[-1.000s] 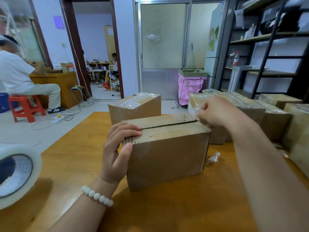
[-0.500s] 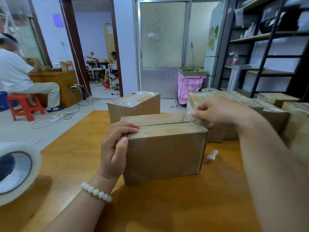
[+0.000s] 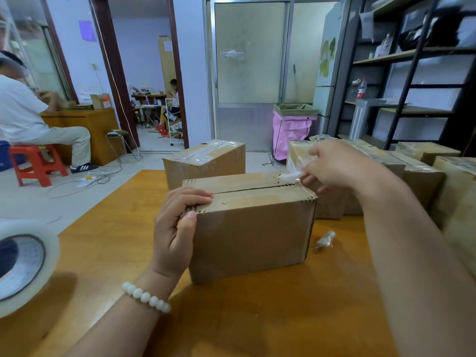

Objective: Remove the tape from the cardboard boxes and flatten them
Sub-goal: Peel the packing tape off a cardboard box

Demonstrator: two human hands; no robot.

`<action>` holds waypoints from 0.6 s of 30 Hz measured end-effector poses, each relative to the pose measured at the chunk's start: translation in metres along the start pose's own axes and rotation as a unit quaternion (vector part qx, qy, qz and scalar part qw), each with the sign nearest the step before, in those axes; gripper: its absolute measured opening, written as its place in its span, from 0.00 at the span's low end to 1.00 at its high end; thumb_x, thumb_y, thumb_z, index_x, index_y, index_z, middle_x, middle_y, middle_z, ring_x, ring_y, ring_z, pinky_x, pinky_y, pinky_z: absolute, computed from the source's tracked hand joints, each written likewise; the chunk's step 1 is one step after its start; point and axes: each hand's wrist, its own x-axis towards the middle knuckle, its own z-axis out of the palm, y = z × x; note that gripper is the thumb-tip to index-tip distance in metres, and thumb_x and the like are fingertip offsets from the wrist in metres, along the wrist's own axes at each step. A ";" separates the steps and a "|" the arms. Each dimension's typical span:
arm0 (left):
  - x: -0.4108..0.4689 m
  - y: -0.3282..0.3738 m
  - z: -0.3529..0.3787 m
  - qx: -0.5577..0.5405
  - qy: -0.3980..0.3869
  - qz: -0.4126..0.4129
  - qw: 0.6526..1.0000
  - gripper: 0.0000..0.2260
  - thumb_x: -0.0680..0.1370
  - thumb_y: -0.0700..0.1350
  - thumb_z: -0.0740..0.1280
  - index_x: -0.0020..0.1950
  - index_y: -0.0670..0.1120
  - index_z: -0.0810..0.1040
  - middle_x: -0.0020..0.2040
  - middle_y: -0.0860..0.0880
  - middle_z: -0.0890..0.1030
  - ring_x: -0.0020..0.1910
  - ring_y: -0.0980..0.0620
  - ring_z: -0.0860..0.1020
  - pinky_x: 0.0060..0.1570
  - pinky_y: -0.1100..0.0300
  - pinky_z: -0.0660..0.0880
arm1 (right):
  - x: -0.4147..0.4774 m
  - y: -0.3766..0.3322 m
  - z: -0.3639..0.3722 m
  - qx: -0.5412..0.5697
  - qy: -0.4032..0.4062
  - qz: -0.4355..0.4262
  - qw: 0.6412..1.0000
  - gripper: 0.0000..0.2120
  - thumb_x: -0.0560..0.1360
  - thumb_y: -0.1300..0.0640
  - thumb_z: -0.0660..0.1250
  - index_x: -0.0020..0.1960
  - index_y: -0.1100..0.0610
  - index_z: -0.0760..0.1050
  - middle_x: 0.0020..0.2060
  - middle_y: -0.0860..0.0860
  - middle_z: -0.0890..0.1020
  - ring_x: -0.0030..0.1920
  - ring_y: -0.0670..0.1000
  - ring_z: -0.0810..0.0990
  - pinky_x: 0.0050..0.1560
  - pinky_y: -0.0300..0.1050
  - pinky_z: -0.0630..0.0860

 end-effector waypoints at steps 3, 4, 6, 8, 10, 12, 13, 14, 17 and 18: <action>0.000 0.000 0.000 0.002 0.000 0.003 1.000 0.13 0.74 0.43 0.55 0.48 0.50 0.79 0.51 0.62 0.81 0.55 0.53 0.77 0.58 0.62 0.70 | -0.003 0.001 0.005 -0.032 0.008 -0.034 0.999 0.11 0.80 0.61 0.61 0.59 0.64 0.77 0.44 0.56 0.82 0.42 0.53 0.79 0.45 0.47 0.77; 0.000 0.000 0.000 0.002 0.000 0.003 1.000 0.13 0.74 0.43 0.55 0.48 0.50 0.79 0.51 0.62 0.81 0.55 0.53 0.77 0.58 0.62 0.70 | -0.004 0.000 0.007 -0.048 0.016 -0.046 0.998 0.11 0.80 0.59 0.62 0.57 0.62 0.79 0.43 0.56 0.82 0.41 0.53 0.79 0.45 0.46 0.77; 0.000 0.001 0.000 0.002 -0.001 0.001 1.000 0.13 0.74 0.43 0.55 0.48 0.50 0.79 0.51 0.63 0.80 0.55 0.54 0.77 0.58 0.63 0.70 | -0.004 -0.003 0.009 -0.057 0.023 -0.060 0.996 0.10 0.78 0.57 0.65 0.54 0.59 0.81 0.43 0.54 0.82 0.37 0.48 0.77 0.41 0.42 0.74; -0.001 0.001 -0.001 0.003 -0.001 -0.001 1.000 0.13 0.74 0.43 0.54 0.48 0.50 0.79 0.51 0.63 0.80 0.55 0.55 0.77 0.58 0.63 0.70 | -0.003 -0.002 0.009 -0.043 0.007 -0.064 0.997 0.08 0.77 0.56 0.67 0.52 0.58 0.82 0.43 0.52 0.82 0.36 0.46 0.74 0.44 0.43 0.75; -0.001 0.000 0.000 0.005 -0.001 -0.002 1.000 0.13 0.74 0.43 0.55 0.48 0.50 0.79 0.51 0.62 0.81 0.55 0.54 0.77 0.58 0.63 0.70 | -0.004 -0.002 0.009 -0.035 -0.020 -0.058 0.997 0.07 0.75 0.54 0.70 0.48 0.57 0.82 0.42 0.51 0.81 0.40 0.47 0.76 0.43 0.43 0.74; -0.001 0.000 0.000 0.004 0.000 -0.004 1.000 0.13 0.74 0.43 0.54 0.48 0.49 0.79 0.50 0.58 0.81 0.55 0.54 0.77 0.58 0.63 0.70 | -0.005 -0.001 0.010 -0.043 -0.036 -0.047 0.997 0.12 0.75 0.49 0.69 0.44 0.59 0.80 0.40 0.52 0.80 0.39 0.49 0.75 0.36 0.41 0.69; -0.001 -0.001 0.000 0.001 0.000 -0.006 1.000 0.13 0.74 0.43 0.54 0.47 0.49 0.79 0.50 0.57 0.81 0.55 0.54 0.77 0.58 0.63 0.70 | -0.004 -0.001 0.011 -0.049 -0.036 -0.041 0.997 0.14 0.75 0.48 0.69 0.42 0.60 0.79 0.39 0.53 0.79 0.38 0.50 0.74 0.35 0.41 0.67; -0.001 -0.001 0.000 -0.001 0.000 -0.008 1.000 0.14 0.74 0.43 0.54 0.47 0.49 0.79 0.49 0.55 0.81 0.55 0.54 0.77 0.58 0.63 0.70 | -0.002 -0.001 0.011 -0.056 -0.034 -0.037 0.997 0.16 0.75 0.48 0.68 0.42 0.61 0.79 0.39 0.54 0.79 0.38 0.51 0.74 0.34 0.41 0.67; -0.001 0.000 0.000 0.002 -0.003 -0.006 1.000 0.13 0.74 0.43 0.54 0.47 0.49 0.79 0.49 0.50 0.82 0.55 0.53 0.77 0.58 0.62 0.70 | -0.001 -0.002 0.014 -0.072 -0.023 -0.033 0.997 0.15 0.74 0.48 0.70 0.48 0.61 0.81 0.47 0.55 0.82 0.46 0.52 0.79 0.41 0.43 0.72; -0.001 0.000 0.000 0.002 -0.003 -0.004 1.000 0.13 0.74 0.43 0.54 0.47 0.49 0.79 0.49 0.50 0.81 0.55 0.54 0.77 0.58 0.62 0.70 | -0.001 -0.002 0.015 -0.086 -0.019 -0.032 0.996 0.16 0.74 0.47 0.70 0.50 0.61 0.81 0.49 0.56 0.82 0.49 0.54 0.79 0.46 0.46 0.74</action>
